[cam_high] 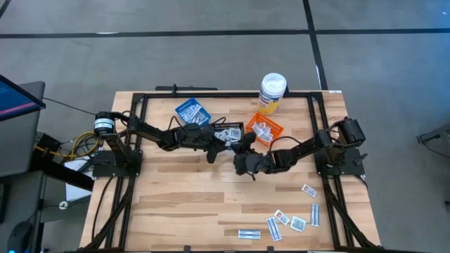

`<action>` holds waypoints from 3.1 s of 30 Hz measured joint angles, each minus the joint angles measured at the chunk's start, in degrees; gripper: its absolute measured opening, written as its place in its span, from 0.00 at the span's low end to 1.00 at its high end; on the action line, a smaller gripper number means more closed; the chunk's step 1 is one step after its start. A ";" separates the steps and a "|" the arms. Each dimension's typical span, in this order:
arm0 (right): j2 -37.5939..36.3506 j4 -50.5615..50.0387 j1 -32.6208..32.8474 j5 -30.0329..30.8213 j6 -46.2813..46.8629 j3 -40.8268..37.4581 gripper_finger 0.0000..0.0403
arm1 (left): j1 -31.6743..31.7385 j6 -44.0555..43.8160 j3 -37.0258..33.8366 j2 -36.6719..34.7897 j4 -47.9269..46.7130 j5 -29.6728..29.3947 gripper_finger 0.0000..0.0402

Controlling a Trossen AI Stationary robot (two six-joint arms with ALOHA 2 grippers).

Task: Pick & Place First Aid Supplies
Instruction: Put the towelette pack into the black bin

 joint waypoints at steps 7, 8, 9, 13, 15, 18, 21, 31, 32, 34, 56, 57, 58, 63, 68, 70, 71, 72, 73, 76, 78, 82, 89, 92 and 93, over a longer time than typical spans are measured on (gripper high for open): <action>0.00 1.69 -1.54 -2.82 3.71 0.00 0.00 | -0.02 4.20 0.00 -0.04 -0.02 0.02 0.26; 0.00 1.90 -1.92 -3.28 4.93 0.00 0.00 | -0.02 4.29 0.00 -0.04 -0.02 0.02 0.22; 0.00 2.10 -2.31 -3.91 6.08 0.00 0.00 | -0.02 4.37 0.00 -0.04 -0.02 0.02 0.19; 0.00 2.07 -3.53 -6.66 7.95 0.00 0.03 | 0.02 6.68 0.00 -0.04 -0.38 -0.08 0.03; 0.00 2.06 -3.56 -7.36 7.97 0.00 0.07 | 0.02 7.31 0.00 -0.07 -0.95 -0.04 0.03; -0.02 2.18 -3.19 -7.49 7.98 0.00 0.14 | 0.36 7.43 0.00 -0.07 -2.36 0.16 0.04; -0.02 2.12 -2.65 -7.48 8.00 0.00 0.21 | 0.72 8.58 0.00 -0.08 -2.58 -0.06 0.04; -0.09 -10.67 -1.80 -8.45 17.87 6.08 0.44 | -1.85 33.93 0.00 -0.07 -2.86 0.02 0.03; -0.09 -13.83 -1.99 -9.70 19.17 6.99 0.46 | -2.23 36.39 0.00 -0.09 -3.00 -0.08 0.03; -0.11 -19.81 -2.43 -13.26 21.41 8.73 0.49 | -2.82 40.49 -0.02 -0.07 -3.02 0.00 0.02; -0.11 -24.63 -3.75 -22.36 21.00 10.99 0.04 | -3.28 46.40 0.00 -0.09 -4.70 -0.68 0.03; -0.11 -24.67 -3.75 -22.19 21.00 10.99 0.02 | -3.26 46.40 0.00 -0.09 -4.76 -0.74 0.03; -0.12 -24.78 -3.75 -22.09 21.00 10.99 0.01 | -3.26 46.40 0.00 -0.09 -4.76 -0.90 0.03; -2.50 -28.08 -3.53 -20.76 21.20 10.98 0.05 | -3.25 46.40 0.18 -0.14 -5.00 -1.22 0.02; -6.17 -30.81 -3.20 -19.40 24.61 10.95 0.06 | -3.15 46.40 -0.03 -0.02 -5.93 -1.62 0.02; -6.97 -31.71 -3.26 -19.36 25.98 10.95 0.04 | -3.20 46.40 0.00 -0.04 -5.97 -1.73 0.02; -7.21 -31.87 -3.26 -19.38 26.61 10.95 0.03 | -3.23 46.36 -0.01 -0.04 -6.10 -2.08 0.02; -7.34 -32.09 -3.29 -19.38 27.03 10.94 0.02 | -3.21 46.18 -0.02 -0.04 -6.00 -2.21 0.02; -7.34 -31.94 -3.31 -19.37 27.71 10.94 0.02 | -3.21 46.20 -0.02 -0.04 -5.79 -2.21 0.03; -6.85 -31.96 -3.29 -19.38 29.98 10.95 0.01 | -3.19 46.18 -0.02 -0.04 -5.79 -2.23 0.02; -6.01 -32.24 -3.42 -19.67 30.70 10.95 0.02 | -3.21 45.95 -0.02 -0.04 -5.66 -2.21 0.02; -4.12 -32.31 -3.72 -22.28 30.95 10.93 0.11 | -3.29 45.79 -0.02 -0.04 -5.56 -2.29 0.03; -3.45 -29.96 -4.33 -22.76 32.12 10.93 0.30 | -3.34 45.77 -0.02 -0.04 -4.73 -2.25 0.02; -3.45 -29.62 -4.49 -24.08 32.18 10.93 0.37 | -3.49 45.75 -0.02 -0.04 -4.27 -2.21 0.03; -3.45 -29.47 -4.49 -24.10 32.20 10.93 0.39 | -3.61 45.75 -0.02 -0.04 -4.07 -2.22 0.03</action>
